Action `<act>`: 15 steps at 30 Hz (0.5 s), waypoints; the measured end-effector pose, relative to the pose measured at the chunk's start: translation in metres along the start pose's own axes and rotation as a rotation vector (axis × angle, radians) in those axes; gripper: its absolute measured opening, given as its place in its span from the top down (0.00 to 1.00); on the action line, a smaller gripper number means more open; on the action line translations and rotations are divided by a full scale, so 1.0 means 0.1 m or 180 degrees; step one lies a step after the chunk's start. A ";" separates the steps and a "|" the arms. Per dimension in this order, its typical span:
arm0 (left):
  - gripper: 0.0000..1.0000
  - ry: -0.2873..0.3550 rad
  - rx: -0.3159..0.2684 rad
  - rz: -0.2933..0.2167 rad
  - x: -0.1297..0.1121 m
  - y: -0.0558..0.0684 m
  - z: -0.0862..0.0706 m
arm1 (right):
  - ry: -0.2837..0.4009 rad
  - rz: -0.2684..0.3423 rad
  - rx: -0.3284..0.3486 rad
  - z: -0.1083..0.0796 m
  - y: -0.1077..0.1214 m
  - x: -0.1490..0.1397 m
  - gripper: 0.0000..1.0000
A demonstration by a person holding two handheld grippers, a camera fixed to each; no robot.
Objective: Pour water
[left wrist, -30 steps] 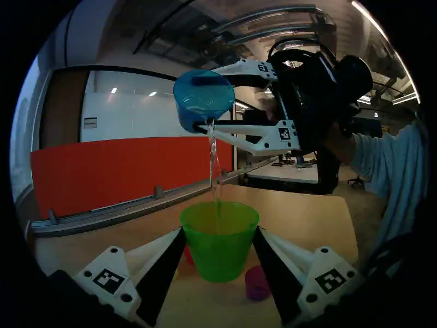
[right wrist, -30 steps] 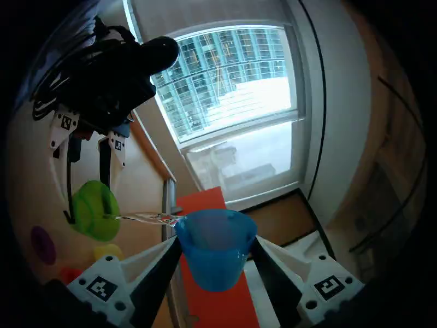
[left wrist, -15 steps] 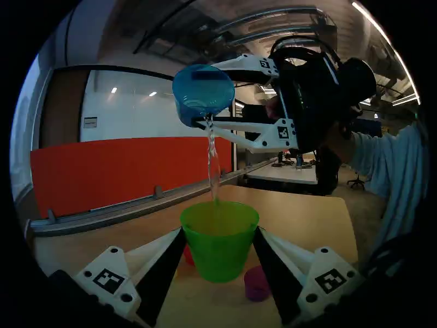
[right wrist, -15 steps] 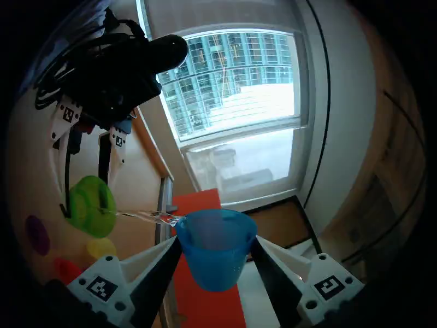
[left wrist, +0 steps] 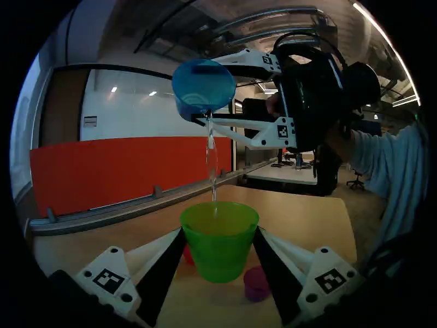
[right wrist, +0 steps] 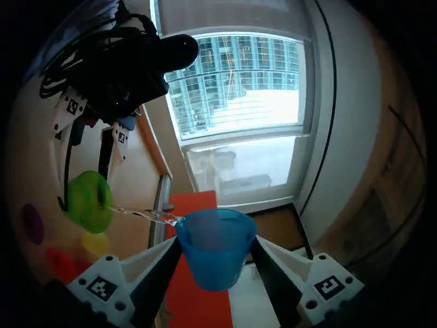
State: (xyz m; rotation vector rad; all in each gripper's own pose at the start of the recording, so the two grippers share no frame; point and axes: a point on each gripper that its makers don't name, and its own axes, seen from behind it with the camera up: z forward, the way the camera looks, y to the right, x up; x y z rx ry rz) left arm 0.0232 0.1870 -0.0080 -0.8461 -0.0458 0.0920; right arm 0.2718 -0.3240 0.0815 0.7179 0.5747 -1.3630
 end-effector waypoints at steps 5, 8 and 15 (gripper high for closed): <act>0.15 0.0004 -0.0002 -0.0009 0.00 0.00 0.00 | 0.0001 -0.0103 -0.0002 0.03 0.01 0.02 0.11; 0.16 0.0007 -0.0003 -0.0011 0.00 0.00 0.00 | -0.0002 -0.0183 -0.0012 0.04 0.02 0.03 0.11; 0.15 0.0005 -0.0004 -0.0018 -0.01 -0.01 0.01 | 0.0006 -0.0298 -0.0031 0.06 0.05 0.07 0.11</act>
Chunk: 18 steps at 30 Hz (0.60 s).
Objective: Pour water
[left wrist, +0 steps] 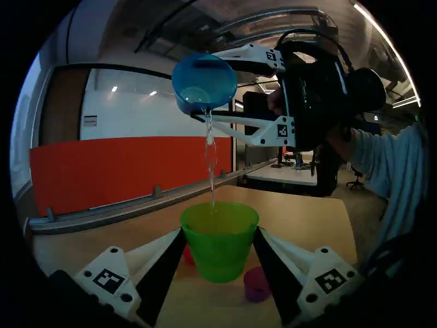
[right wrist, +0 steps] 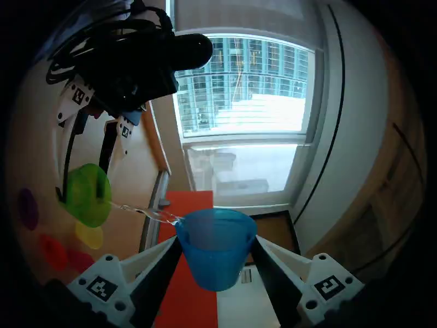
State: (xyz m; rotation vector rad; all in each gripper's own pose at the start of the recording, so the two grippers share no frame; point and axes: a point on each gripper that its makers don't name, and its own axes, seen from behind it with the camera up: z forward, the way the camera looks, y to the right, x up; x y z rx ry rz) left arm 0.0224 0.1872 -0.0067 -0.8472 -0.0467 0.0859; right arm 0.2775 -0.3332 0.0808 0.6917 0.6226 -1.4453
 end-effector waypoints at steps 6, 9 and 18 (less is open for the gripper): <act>0.15 0.0008 0.0004 -0.0005 0.01 -0.01 0.00 | 0.0015 -0.0122 -0.0027 0.01 0.04 0.05 0.11; 0.15 0.0012 0.0006 -0.0009 0.01 -0.02 0.00 | 0.0020 -0.0194 -0.0027 0.02 0.04 0.08 0.11; 0.15 0.0024 0.0020 -0.0017 0.02 -0.03 -0.01 | 0.0017 -0.0449 -0.0018 0.03 0.03 0.12 0.11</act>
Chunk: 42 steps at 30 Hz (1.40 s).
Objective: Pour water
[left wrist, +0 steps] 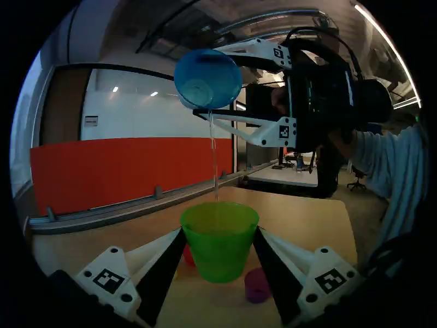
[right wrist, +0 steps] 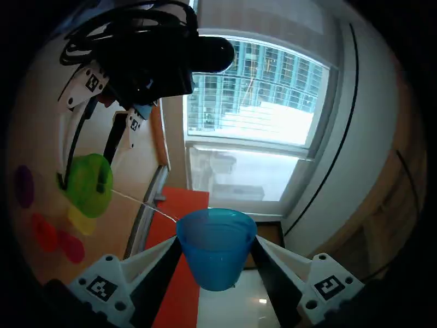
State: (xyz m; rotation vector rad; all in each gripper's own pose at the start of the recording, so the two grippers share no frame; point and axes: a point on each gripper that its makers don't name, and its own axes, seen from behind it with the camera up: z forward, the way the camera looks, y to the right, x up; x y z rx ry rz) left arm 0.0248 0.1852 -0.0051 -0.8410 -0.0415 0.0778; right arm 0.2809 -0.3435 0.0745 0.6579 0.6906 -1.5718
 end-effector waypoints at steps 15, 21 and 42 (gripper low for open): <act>0.15 0.0020 0.0018 -0.0012 0.02 -0.01 0.01 | 0.0030 -0.0080 0.0017 -0.01 -0.04 0.06 0.11; 0.15 0.0023 0.0025 -0.0003 0.03 -0.01 0.00 | 0.0032 0.0126 0.0008 -0.05 -0.05 0.04 0.11; 0.15 0.0036 0.0059 0.0028 0.08 -0.04 -0.03 | 0.0108 0.2464 0.0133 -0.29 -0.18 0.16 0.11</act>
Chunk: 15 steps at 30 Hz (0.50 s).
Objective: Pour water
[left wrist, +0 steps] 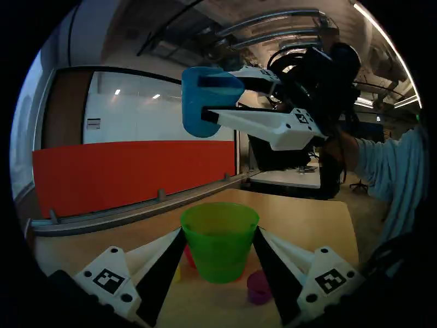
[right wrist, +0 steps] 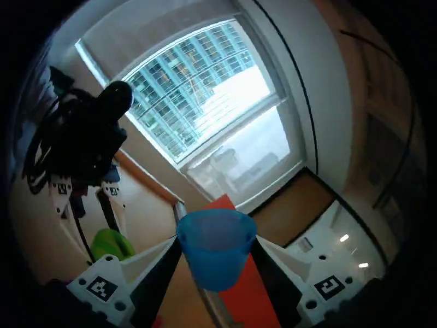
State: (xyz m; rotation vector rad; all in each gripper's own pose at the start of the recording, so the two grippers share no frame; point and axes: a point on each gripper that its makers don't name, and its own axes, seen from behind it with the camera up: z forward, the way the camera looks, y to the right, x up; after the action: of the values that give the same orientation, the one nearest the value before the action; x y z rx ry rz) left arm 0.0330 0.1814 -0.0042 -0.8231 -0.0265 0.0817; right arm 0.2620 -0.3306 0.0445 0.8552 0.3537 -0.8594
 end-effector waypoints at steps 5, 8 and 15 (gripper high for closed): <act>0.15 -0.0002 0.0006 0.0009 0.02 0.00 0.00 | 0.0020 0.0734 0.0021 -0.06 -0.07 0.03 0.11; 0.15 0.0000 0.0014 0.0008 0.02 -0.02 0.00 | 0.0030 0.1216 0.0075 -0.08 -0.12 0.05 0.11; 0.15 -0.0007 0.0014 0.0012 0.02 -0.02 0.01 | 0.0122 0.2143 0.0209 -0.13 -0.17 0.20 0.11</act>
State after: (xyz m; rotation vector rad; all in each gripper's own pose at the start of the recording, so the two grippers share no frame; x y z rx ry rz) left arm 0.0355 0.1812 -0.0017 -0.8187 -0.0269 0.0863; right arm 0.2617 -0.3368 0.0153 0.9702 0.0547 -0.2295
